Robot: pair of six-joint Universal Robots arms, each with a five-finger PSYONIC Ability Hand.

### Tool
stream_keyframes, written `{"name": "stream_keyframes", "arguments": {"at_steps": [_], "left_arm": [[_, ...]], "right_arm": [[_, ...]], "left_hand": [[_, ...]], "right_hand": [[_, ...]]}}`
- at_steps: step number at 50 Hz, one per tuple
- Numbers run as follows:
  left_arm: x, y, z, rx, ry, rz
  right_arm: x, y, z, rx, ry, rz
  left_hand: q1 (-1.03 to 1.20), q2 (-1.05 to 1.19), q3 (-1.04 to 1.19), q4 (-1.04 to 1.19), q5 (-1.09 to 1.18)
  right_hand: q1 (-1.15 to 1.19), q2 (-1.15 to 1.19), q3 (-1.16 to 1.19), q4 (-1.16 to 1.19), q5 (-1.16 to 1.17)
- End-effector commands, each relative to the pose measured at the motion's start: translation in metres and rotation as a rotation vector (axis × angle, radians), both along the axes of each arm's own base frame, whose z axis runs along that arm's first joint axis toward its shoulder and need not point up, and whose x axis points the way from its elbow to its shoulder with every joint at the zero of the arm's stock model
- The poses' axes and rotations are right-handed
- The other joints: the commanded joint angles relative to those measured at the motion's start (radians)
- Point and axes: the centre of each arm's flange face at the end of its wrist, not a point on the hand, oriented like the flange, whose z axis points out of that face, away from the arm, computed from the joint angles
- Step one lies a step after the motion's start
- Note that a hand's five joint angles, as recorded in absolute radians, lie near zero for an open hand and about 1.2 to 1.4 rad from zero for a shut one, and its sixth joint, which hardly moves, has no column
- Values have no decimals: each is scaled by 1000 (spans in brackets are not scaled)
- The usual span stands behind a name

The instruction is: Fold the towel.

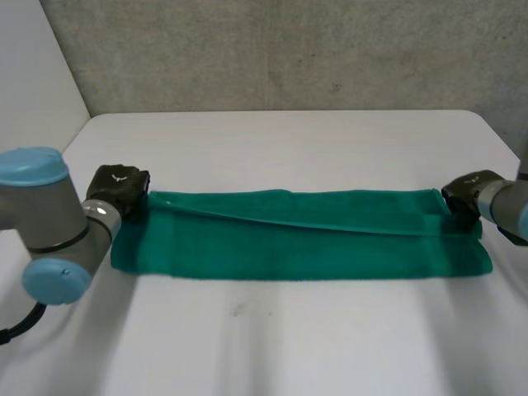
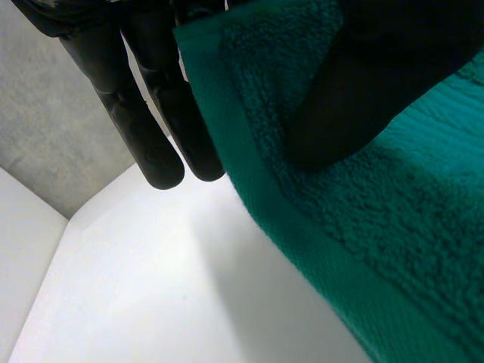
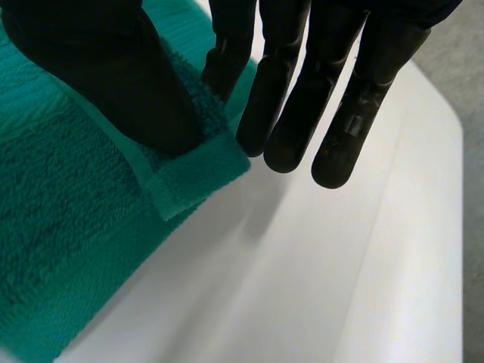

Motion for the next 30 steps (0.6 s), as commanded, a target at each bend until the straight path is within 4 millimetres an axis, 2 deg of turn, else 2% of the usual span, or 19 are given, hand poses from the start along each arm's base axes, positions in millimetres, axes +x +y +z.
{"name": "stream_keyframes", "arguments": {"at_steps": [1, 2, 5, 6, 7, 8, 9, 10, 11, 12, 16, 18, 20, 22, 30], "left_arm": [[-10, -25, -20, -17, -4, 4], [-12, -30, -22, -29, -3, 2], [-15, -33, -26, -40, 1, -6], [-17, -34, -29, -47, 2, -15], [-21, -34, -31, -67, 7, -28], [-21, -34, -31, -67, 7, -28], [-24, -35, -30, -80, 9, -34], [-29, -34, -29, -107, 18, -49], [-32, -34, -28, -120, 22, -55], [-35, -34, -24, -147, 28, -61], [-38, -39, -8, -216, 50, -65], [-38, -40, 5, -252, 61, -62], [-38, -41, 9, -261, 64, -61], [-37, -38, 19, -279, 70, -57], [-30, -18, 29, -256, 72, -52]], "right_arm": [[14, -26, -8, -68, 18, 9], [17, -33, -12, -85, 20, 7], [22, -39, -16, -101, 23, 13], [25, -42, -19, -111, 28, 12], [27, -43, -20, -119, 30, 9], [27, -45, -20, -125, 33, 2], [28, -46, -19, -135, 38, -11], [27, -50, -13, -164, 45, -44], [26, -51, -10, -178, 44, -67], [25, -53, -6, -193, 33, -88], [22, -59, 2, -243, -74, -167], [24, -58, 14, -267, -147, -178], [22, -55, 29, -283, -189, -187], [21, -46, 45, -286, -232, -185], [25, -5, 72, -267, -298, -64]], "left_hand": [[262, 197, 202, 202, 237], [262, 197, 202, 202, 237], [262, 197, 202, 202, 237], [262, 197, 202, 202, 237], [76, 12, 16, 16, 51], [74, 10, 14, 14, 49], [-196, -260, -256, -256, -221], [-705, -769, -764, -765, -730], [-896, -960, -955, -956, -921], [-944, -1008, -1004, -1004, -969], [-939, -1003, -998, -999, -964], [-936, -1000, -996, -996, -961], [-936, -1000, -996, -996, -961], [-939, -1003, -998, -999, -964], [-939, -1003, -998, -999, -964]], "right_hand": [[423, 217, 216, 205, 226], [423, 217, 216, 205, 226], [423, 217, 216, 205, 226], [-116, -323, -324, -334, -313], [-395, -601, -602, -613, -592], [-607, -813, -815, -825, -804], [-685, -891, -892, -902, -881], [-685, -892, -893, -903, -882], [-688, -895, -896, -906, -885], [-697, -903, -905, -915, -894], [-779, -985, -987, -997, -976], [-798, -1005, -1006, -1016, -995], [-798, -1005, -1006, -1016, -995], [-798, -1005, -1006, -1016, -995], [-798, -1005, -1006, -1016, -995]]}}
